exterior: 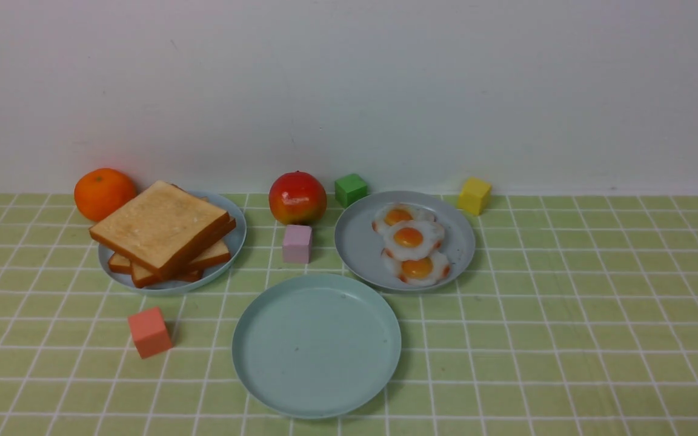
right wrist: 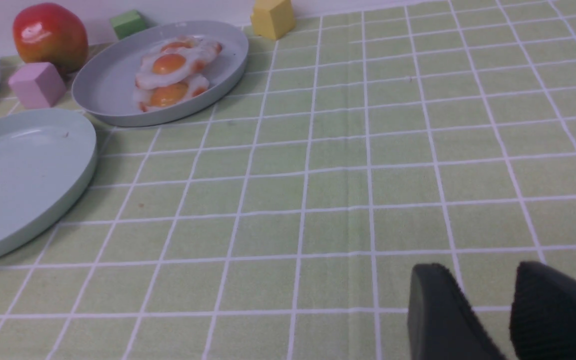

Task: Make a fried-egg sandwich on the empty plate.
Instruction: Use the left arm to grab a slice of bread

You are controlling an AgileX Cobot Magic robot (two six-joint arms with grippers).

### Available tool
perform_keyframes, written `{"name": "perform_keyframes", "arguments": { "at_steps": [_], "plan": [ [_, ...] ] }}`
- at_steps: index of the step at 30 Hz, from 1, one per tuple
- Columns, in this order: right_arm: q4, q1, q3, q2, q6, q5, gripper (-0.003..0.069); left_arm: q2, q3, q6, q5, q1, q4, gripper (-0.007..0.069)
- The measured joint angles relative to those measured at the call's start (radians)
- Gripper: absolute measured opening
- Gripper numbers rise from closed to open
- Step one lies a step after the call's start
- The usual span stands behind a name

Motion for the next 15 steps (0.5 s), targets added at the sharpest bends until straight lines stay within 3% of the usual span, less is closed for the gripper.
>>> {"name": "perform_keyframes", "arguments": {
  "at_steps": [5,8,12,15],
  "plan": [
    [0.0,0.0,0.0,0.0,0.0,0.0,0.0241,0.025,-0.126,0.092,0.15,0.0,0.019,0.0114],
    [0.0,0.0,0.0,0.0,0.0,0.0,0.0241,0.169,-0.278,0.228,0.298,0.0,0.051,-0.0008],
    [0.0,0.0,0.0,0.0,0.0,0.0,0.0241,0.354,-0.449,0.403,0.466,-0.031,0.07,-0.0013],
    [0.0,0.0,0.0,0.0,0.0,0.0,0.0241,0.426,-0.52,0.444,0.54,-0.086,0.074,-0.0013]
  ]
}}
